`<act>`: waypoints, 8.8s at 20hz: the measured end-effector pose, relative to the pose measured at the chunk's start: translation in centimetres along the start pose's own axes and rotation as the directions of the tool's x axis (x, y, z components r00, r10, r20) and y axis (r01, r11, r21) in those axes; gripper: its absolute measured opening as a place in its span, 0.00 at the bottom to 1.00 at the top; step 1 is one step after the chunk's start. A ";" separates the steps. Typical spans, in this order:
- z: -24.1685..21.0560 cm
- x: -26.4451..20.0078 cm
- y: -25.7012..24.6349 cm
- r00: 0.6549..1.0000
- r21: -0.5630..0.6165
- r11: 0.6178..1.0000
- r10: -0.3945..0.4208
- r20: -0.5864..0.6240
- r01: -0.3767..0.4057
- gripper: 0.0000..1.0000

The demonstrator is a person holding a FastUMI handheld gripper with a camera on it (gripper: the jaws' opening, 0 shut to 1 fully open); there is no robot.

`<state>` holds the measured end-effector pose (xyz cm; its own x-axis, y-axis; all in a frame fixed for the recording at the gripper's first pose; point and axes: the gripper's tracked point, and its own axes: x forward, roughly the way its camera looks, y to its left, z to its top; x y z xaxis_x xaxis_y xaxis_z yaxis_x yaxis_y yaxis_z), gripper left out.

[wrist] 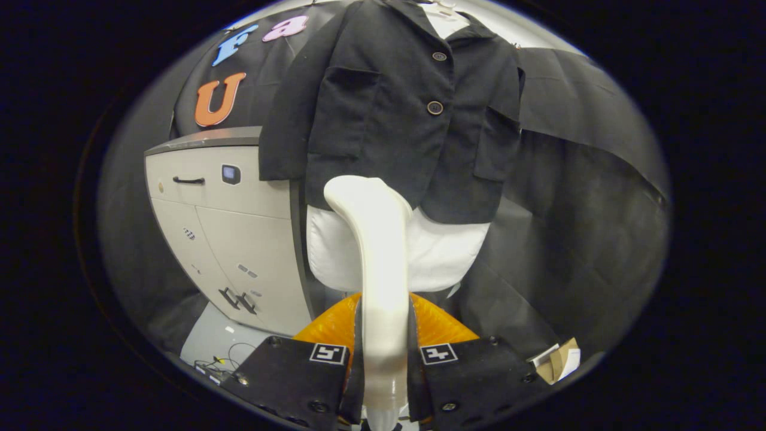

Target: Iron the clothes twice with a garment steamer, once on the left side and once on the right side.

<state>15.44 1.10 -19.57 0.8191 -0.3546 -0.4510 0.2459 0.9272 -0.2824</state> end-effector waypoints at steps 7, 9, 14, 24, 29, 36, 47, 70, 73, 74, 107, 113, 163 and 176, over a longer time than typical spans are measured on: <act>2.4 -5.2 -2.7 0.997 0.036 0.999 0.003 0.072 -0.005 0.31; 3.3 -6.6 -3.1 0.995 0.043 0.999 0.009 0.102 -0.014 0.31; 7.2 -8.7 -6.2 0.982 0.065 0.996 0.046 0.183 -0.059 0.32; 19.3 -9.7 -17.3 0.919 0.142 0.986 0.021 0.394 -0.084 0.31; 26.0 -10.0 -22.4 0.866 0.188 0.978 -0.022 0.499 -0.084 0.31; 35.1 -11.5 -24.7 0.754 0.179 0.976 -0.025 0.656 -0.124 0.31; 43.2 -8.6 -24.1 0.696 0.131 0.984 -0.008 0.718 -0.123 0.31; 38.4 -4.4 -21.6 0.771 0.108 0.992 -0.023 0.636 -0.060 0.31; 36.3 -4.3 -21.1 0.788 0.112 0.992 -0.021 0.615 -0.061 0.31; 35.7 -4.3 -20.8 0.796 0.112 0.991 -0.013 0.605 -0.070 0.31; 20.1 -3.3 -18.7 0.905 0.090 0.995 -0.074 0.419 0.039 0.32; 16.5 -2.5 -17.9 0.926 0.099 0.994 -0.087 0.368 0.054 0.31; 7.2 -9.3 -12.9 0.978 0.105 0.993 -0.080 0.191 0.061 0.32; 8.5 -20.2 -12.9 0.943 0.058 0.997 0.022 0.332 -0.043 0.31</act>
<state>0.14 -2.65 0.36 0.9498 -0.2742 -0.1507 0.2397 0.9472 -0.2130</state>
